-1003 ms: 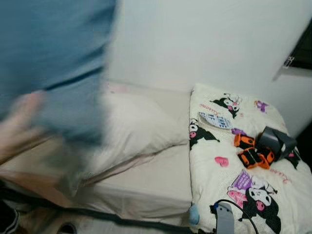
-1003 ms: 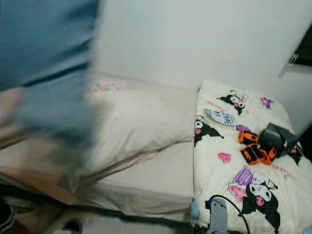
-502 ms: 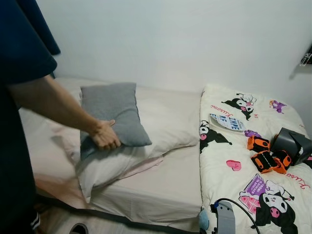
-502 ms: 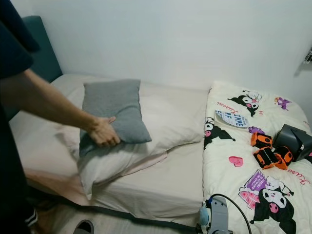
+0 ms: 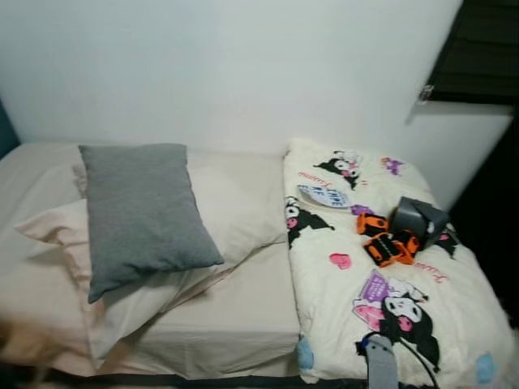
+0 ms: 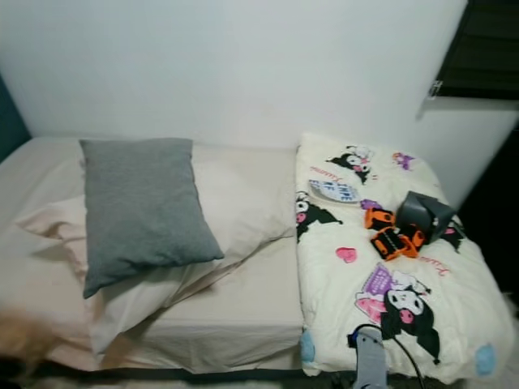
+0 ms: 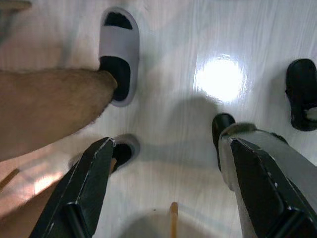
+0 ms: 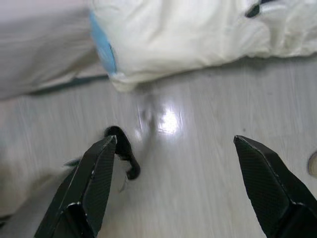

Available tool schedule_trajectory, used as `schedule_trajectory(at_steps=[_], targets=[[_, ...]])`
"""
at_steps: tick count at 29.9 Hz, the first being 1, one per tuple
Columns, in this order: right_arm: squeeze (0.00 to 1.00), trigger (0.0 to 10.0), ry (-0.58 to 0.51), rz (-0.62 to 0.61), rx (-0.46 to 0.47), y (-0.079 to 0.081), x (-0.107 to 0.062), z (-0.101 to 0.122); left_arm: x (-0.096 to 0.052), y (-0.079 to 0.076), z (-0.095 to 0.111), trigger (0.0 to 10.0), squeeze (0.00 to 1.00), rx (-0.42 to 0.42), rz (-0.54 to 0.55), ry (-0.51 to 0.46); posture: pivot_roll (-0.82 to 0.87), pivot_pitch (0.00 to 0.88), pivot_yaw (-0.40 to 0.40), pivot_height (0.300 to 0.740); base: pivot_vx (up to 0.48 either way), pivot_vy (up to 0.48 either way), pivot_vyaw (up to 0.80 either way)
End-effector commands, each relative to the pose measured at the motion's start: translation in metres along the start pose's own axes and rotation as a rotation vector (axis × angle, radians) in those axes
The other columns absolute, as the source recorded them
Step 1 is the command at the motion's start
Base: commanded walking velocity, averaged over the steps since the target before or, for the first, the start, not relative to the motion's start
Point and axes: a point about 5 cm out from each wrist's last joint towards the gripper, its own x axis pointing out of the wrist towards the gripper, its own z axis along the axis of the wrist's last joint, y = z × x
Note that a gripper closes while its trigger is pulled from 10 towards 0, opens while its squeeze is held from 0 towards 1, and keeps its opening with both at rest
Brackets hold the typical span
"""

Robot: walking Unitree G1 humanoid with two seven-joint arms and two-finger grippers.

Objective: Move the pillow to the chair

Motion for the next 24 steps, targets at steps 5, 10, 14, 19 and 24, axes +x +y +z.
schedule_trajectory(at_steps=[5,10,14,19,24], targets=[[0.0,10.0,-0.24,0.188,0.229,0.019,-0.001,0.067,-0.001,-0.001,-0.003,10.0,0.0,-0.025,-0.001,0.01,-0.09,0.022,-0.074,0.74,0.0,0.0,0.0],[0.0,10.0,-0.358,0.378,0.311,0.037,-0.007,0.105,0.0,0.001,-0.004,10.0,0.0,-0.024,-0.001,0.011,-0.09,0.023,-0.069,0.74,0.0,0.0,0.0],[0.0,10.0,-0.47,0.627,0.265,0.065,-0.02,0.141,-0.001,0.004,-0.004,10.0,0.0,-0.022,0.008,-0.001,-0.09,0.024,-0.068,0.74,0.0,0.0,0.0],[0.0,10.0,-0.504,0.761,0.232,0.081,-0.027,0.153,0.0,0.006,-0.003,10.0,0.0,-0.021,0.021,-0.006,-0.09,0.024,-0.066,0.74,0.0,0.0,0.79],[0.0,10.0,-0.584,0.918,0.193,0.101,-0.041,0.176,0.0,0.009,-0.001,10.0,0.0,-0.026,0.03,-0.011,-0.08,0.03,-0.059,0.74,0.0,0.0,0.79]])
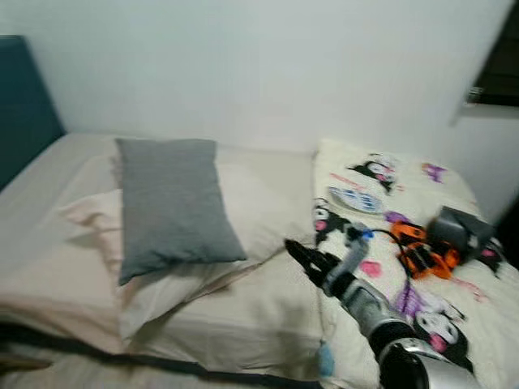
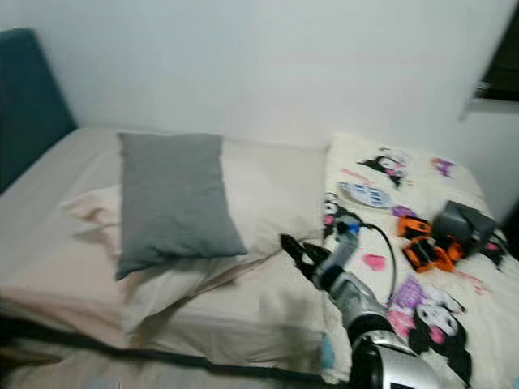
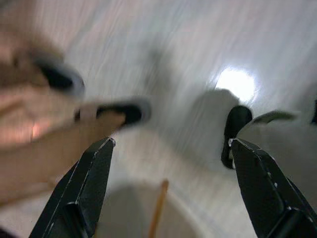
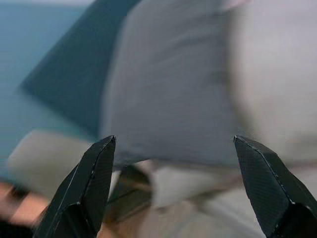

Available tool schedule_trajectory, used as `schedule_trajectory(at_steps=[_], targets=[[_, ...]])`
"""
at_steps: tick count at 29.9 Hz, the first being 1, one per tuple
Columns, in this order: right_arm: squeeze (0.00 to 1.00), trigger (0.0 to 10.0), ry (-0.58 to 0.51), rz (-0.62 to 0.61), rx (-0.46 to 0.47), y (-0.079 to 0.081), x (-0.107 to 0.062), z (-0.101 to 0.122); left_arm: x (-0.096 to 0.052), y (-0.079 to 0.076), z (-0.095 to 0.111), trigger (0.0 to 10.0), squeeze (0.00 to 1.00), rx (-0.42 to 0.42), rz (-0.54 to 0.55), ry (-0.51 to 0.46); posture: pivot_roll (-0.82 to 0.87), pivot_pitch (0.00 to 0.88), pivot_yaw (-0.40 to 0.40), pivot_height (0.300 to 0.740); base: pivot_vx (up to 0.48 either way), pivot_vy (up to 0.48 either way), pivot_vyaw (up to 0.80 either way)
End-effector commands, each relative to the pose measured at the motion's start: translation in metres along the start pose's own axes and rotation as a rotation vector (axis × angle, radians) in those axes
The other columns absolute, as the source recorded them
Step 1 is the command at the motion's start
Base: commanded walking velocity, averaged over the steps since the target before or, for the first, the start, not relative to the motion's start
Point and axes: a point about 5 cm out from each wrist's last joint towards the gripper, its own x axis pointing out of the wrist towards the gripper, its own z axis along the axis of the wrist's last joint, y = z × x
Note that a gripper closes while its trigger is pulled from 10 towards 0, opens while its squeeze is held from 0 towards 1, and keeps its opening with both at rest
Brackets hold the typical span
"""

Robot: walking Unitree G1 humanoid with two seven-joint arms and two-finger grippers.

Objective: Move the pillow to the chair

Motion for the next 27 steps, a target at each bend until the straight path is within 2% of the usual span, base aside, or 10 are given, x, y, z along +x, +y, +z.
schedule_trajectory(at_steps=[1,4,11,19,26,27], targets=[[0.0,10.0,-0.03,0.019,-0.008,0.004,0.004,0.007,0.001,0.005,-0.001,10.0,0.0,0.0,0.013,0.013,-0.08,0.03,-0.059,0.74,0.0,0.0,0.78],[0.0,10.0,-0.051,0.028,0.014,0.008,0.009,0.012,0.001,0.007,-0.001,10.0,0.0,0.0,0.014,0.011,-0.08,0.028,-0.054,0.74,0.0,0.0,0.0],[0.0,10.0,-0.053,0.02,-0.032,0.014,0.016,0.016,0.001,0.013,-0.004,10.0,0.0,0.006,0.017,0.018,-0.08,0.031,-0.051,0.74,0.256,0.0,0.0],[0.0,10.0,-0.046,0.066,-0.061,0.018,0.018,0.017,0.0,0.008,-0.004,10.0,0.0,0.02,0.001,0.019,-0.08,0.032,-0.05,0.74,0.328,0.0,0.79],[0.0,10.0,-0.06,-0.013,-0.076,0.013,0.018,0.023,0.0,0.002,-0.001,10.0,0.0,0.03,-0.014,0.011,-0.09,0.035,-0.048,0.74,0.339,0.0,0.0],[0.0,10.0,-0.069,-0.066,-0.099,0.009,0.016,0.029,0.0,0.0,0.0,10.0,0.0,0.026,-0.015,0.006,-0.09,0.039,-0.047,0.74,0.281,0.0,0.0]])
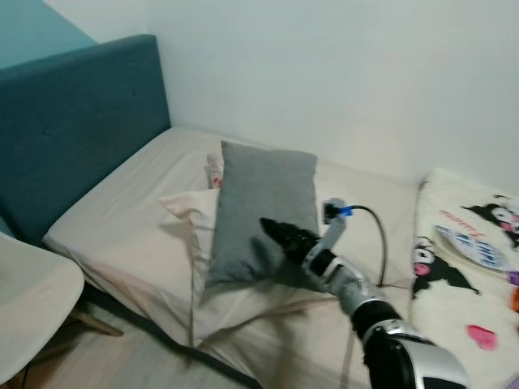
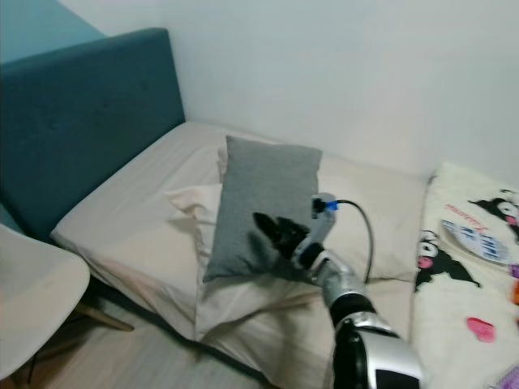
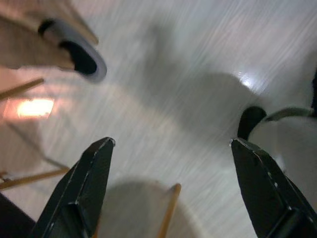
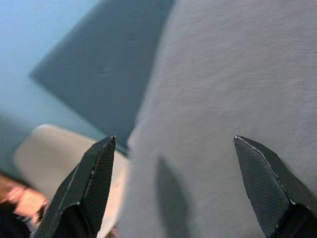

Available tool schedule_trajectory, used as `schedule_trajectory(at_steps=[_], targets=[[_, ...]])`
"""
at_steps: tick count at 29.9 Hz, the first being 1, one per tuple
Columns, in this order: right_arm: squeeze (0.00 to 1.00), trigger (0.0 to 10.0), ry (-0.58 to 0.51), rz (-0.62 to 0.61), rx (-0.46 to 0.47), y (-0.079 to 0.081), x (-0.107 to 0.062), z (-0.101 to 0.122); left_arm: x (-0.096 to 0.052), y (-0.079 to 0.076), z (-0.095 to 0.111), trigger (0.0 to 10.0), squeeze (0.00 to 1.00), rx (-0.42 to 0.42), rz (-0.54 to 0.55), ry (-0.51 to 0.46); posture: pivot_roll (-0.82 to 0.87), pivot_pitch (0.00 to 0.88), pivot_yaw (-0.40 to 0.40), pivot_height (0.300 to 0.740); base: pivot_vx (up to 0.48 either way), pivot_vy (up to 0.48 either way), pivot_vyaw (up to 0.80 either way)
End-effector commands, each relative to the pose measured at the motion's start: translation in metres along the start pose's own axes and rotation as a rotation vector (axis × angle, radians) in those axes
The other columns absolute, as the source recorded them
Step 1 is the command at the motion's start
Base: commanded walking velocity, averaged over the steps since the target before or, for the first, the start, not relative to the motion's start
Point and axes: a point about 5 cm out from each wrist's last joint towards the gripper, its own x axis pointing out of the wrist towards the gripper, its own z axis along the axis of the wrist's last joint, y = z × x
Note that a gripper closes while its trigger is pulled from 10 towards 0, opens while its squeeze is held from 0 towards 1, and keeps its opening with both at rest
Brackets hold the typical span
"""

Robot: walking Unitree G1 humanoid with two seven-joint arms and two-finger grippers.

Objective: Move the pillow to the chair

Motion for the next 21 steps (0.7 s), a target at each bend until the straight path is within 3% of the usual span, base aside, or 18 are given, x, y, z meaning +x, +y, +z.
schedule_trajectory(at_steps=[1,5,11,14,15,21], targets=[[0.0,10.0,-0.017,-0.05,-0.034,-0.001,0.002,0.008,-0.001,0.0,-0.003,10.0,0.0,0.013,-0.002,0.004,-0.09,0.039,-0.047,0.74,0.281,0.0,0.0],[0.0,10.0,-0.029,-0.103,-0.038,-0.007,0.0,0.013,-0.001,0.0,-0.003,10.0,0.0,-0.002,0.002,0.007,-0.09,0.04,-0.047,0.74,0.07,0.0,0.0],[0.0,10.0,-0.104,-0.277,-0.083,-0.028,-0.014,0.04,-0.001,-0.002,-0.005,10.0,0.0,0.004,-0.004,0.015,-0.09,0.049,-0.051,0.74,0.0,0.0,-0.74],[0.0,10.0,-0.105,-0.297,-0.089,-0.031,-0.016,0.042,-0.001,-0.003,-0.005,10.0,0.0,0.005,-0.004,0.017,-0.1,0.051,-0.05,0.74,0.0,0.0,-0.74],[0.0,10.0,-0.095,-0.367,-0.097,-0.041,-0.025,0.045,-0.001,-0.004,-0.006,10.0,0.0,0.008,-0.007,0.019,-0.1,0.054,-0.051,0.74,0.0,0.0,0.0],[0.0,10.0,-0.085,-0.439,-0.073,-0.053,-0.037,0.044,-0.001,-0.004,-0.005,10.0,0.0,0.01,-0.009,0.016,-0.1,0.058,-0.05,0.74,0.0,0.0,0.0]])
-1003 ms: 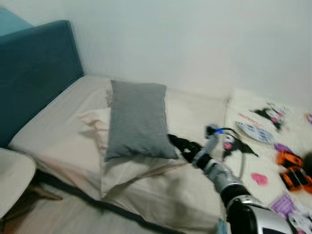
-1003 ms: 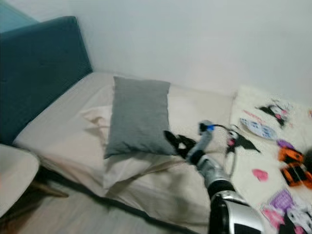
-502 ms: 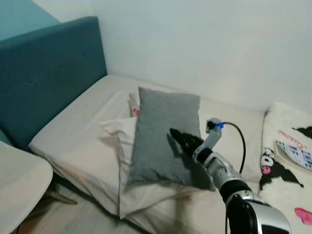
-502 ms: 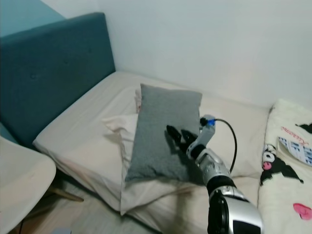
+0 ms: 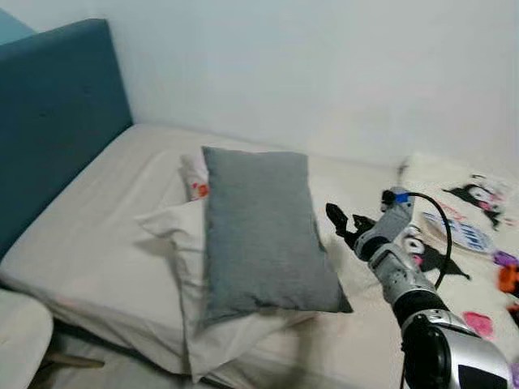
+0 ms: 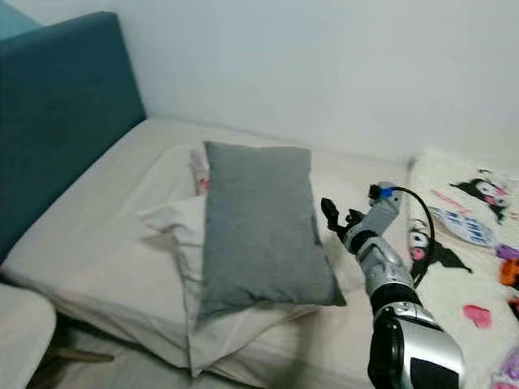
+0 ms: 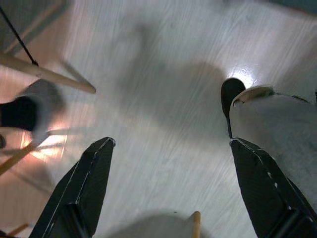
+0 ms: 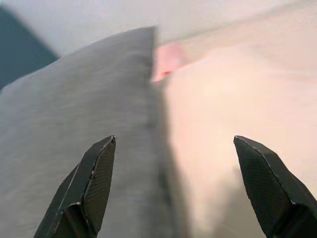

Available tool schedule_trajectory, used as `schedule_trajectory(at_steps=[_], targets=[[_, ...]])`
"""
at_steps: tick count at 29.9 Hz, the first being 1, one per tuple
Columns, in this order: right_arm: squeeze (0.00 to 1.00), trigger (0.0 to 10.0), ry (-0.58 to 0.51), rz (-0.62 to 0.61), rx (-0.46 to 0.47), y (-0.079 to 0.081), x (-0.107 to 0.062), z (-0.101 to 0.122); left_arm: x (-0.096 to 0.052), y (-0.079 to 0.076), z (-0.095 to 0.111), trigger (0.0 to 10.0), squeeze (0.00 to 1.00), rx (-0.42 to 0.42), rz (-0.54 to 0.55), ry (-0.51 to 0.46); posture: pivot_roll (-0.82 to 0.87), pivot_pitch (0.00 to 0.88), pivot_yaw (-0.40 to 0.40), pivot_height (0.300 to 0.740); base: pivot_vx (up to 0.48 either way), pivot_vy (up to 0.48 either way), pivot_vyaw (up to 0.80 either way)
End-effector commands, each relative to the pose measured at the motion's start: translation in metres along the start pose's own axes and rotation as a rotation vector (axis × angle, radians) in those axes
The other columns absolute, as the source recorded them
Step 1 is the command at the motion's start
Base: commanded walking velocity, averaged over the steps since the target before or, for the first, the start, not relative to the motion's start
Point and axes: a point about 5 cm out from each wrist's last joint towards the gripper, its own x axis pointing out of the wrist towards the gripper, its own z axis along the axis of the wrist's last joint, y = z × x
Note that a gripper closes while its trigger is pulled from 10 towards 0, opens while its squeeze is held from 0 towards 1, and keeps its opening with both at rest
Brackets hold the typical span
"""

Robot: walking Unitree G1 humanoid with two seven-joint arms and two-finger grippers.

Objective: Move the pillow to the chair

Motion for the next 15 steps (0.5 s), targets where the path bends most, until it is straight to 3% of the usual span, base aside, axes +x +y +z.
schedule_trajectory(at_steps=[1,8,11,15], targets=[[0.0,10.0,0.049,-0.023,0.032,-0.007,-0.004,-0.011,-0.002,-0.002,-0.007,10.0,0.0,0.016,-0.01,0.024,-0.1,0.061,-0.05,0.74,0.0,0.0,0.0],[0.0,10.0,0.145,0.038,0.224,-0.011,-0.018,-0.048,-0.001,0.0,-0.006,10.0,0.0,0.024,-0.007,0.013,-0.11,0.067,-0.048,0.74,0.0,0.0,0.0],[0.0,10.0,0.157,0.035,0.242,-0.012,-0.02,-0.053,-0.001,0.0,-0.005,10.0,0.0,0.024,-0.007,0.012,-0.11,0.067,-0.048,0.74,0.0,0.0,0.0],[0.0,10.0,0.227,-0.022,0.262,-0.017,-0.03,-0.076,-0.002,0.0,-0.008,10.0,0.0,0.031,-0.006,0.012,-0.09,0.088,-0.034,0.74,0.0,0.0,0.0]])
